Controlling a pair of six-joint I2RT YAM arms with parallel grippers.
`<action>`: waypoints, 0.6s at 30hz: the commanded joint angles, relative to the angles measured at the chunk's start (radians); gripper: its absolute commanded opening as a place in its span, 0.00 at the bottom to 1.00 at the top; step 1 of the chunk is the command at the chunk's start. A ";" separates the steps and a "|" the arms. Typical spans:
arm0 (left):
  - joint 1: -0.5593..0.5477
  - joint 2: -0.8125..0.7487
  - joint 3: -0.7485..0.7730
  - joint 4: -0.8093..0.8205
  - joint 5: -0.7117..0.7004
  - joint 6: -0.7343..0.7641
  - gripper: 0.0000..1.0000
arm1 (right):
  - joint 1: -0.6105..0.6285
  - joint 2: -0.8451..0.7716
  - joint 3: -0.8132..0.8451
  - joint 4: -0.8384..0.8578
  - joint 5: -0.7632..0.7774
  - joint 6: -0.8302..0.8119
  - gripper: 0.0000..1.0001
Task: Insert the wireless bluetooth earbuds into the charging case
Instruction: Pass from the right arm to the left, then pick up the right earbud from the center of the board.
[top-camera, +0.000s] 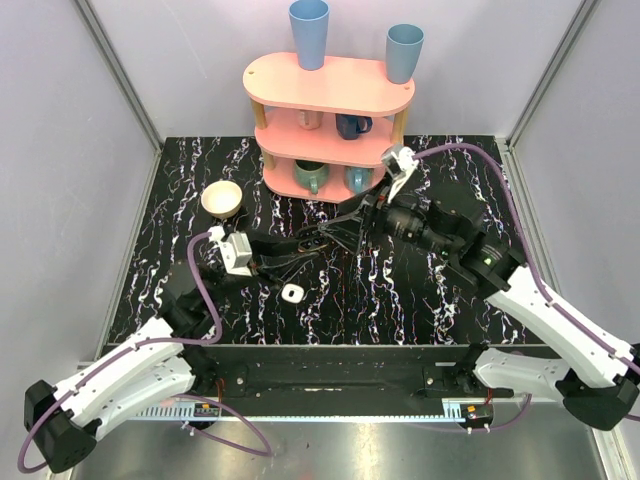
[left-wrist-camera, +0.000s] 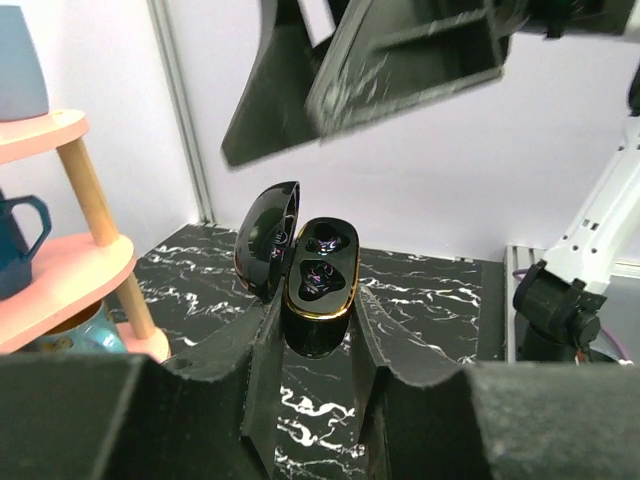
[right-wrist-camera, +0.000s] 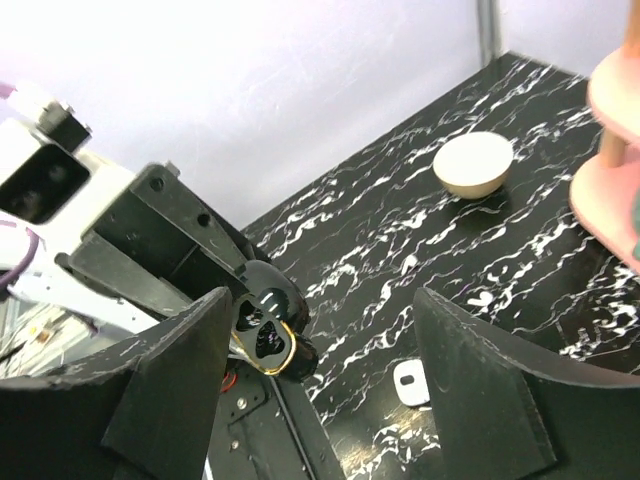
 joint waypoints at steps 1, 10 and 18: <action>-0.002 -0.043 -0.034 -0.010 -0.096 0.064 0.00 | 0.004 -0.078 0.000 0.075 0.147 0.014 0.81; -0.002 -0.124 -0.050 -0.057 -0.165 0.103 0.00 | -0.091 -0.068 0.026 -0.229 0.708 0.142 0.73; -0.002 -0.179 -0.033 -0.113 -0.153 0.105 0.00 | -0.521 0.054 -0.041 -0.407 0.474 0.231 0.73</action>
